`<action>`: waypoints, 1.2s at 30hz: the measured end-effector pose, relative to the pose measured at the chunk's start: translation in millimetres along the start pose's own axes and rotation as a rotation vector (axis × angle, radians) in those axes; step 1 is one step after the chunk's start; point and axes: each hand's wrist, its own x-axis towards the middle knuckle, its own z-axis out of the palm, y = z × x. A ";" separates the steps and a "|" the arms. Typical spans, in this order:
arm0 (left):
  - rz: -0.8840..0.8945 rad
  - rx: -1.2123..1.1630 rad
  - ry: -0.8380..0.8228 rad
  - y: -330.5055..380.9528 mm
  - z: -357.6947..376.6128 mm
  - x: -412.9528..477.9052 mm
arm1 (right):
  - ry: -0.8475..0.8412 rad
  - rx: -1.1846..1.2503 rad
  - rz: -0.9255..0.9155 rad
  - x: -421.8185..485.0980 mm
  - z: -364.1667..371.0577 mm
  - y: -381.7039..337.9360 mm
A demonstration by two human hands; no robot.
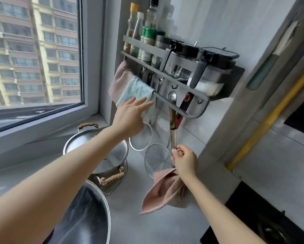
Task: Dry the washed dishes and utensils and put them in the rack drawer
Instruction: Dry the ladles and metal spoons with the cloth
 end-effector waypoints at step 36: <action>0.065 0.001 -0.019 -21.9 0.5 76.1 | 0.220 0.090 0.126 22.6 62.0 -38.0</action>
